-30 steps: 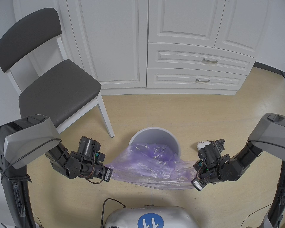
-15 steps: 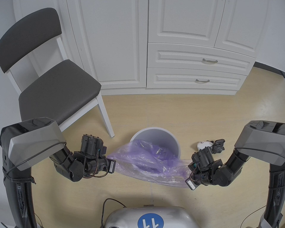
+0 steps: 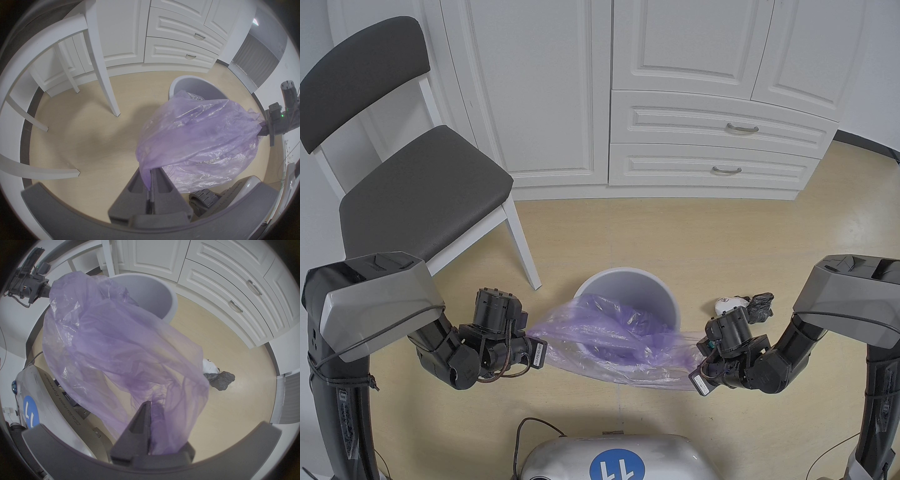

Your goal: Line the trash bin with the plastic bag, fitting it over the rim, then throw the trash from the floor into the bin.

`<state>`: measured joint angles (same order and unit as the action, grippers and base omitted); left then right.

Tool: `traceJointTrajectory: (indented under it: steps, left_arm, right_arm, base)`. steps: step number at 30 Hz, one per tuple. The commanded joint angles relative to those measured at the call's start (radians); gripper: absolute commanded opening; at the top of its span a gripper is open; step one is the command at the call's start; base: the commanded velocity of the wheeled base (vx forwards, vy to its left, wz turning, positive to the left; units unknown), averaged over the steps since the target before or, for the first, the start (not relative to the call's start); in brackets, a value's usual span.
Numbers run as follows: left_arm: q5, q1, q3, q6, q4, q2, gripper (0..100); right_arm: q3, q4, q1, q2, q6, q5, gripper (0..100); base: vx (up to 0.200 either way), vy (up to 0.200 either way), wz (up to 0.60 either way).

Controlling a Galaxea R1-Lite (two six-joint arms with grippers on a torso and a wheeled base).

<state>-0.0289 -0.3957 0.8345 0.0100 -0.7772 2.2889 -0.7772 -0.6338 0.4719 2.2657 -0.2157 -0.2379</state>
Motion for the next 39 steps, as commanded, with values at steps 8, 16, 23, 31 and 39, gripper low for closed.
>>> traceJointTrajectory:
  steps: [8, 16, 23, 31, 39]
  left_arm:
    - [0.000, 0.002, -0.008, -0.001, 0.000, -0.006, 0]
    - [0.000, 0.002, -0.014, -0.002, 0.000, -0.019, 0]
    - [0.000, 0.008, -0.014, -0.005, 0.000, -0.016, 0]
    - [0.000, 0.020, -0.012, -0.005, 0.000, -0.014, 0]
    - [0.000, 0.032, -0.008, -0.005, 0.000, -0.014, 0]
  right_arm:
    - [0.033, 0.006, -0.019, -0.048, -0.017, 0.012, 100]
    - [0.085, 0.000, -0.070, -0.170, -0.065, 0.152, 100]
    - [0.115, 0.000, -0.134, -0.244, -0.067, 0.348, 100]
    - [0.116, 0.000, -0.245, -0.256, -0.070, 0.617, 100]
    - [0.111, -0.001, -0.248, -0.265, -0.068, 0.651, 100]
  base:
    - [0.000, 0.000, 0.00]
    - [0.000, 0.000, 0.00]
    - [0.000, 0.000, 0.00]
    - [0.000, 0.000, 0.00]
    - [0.000, 0.000, 0.00]
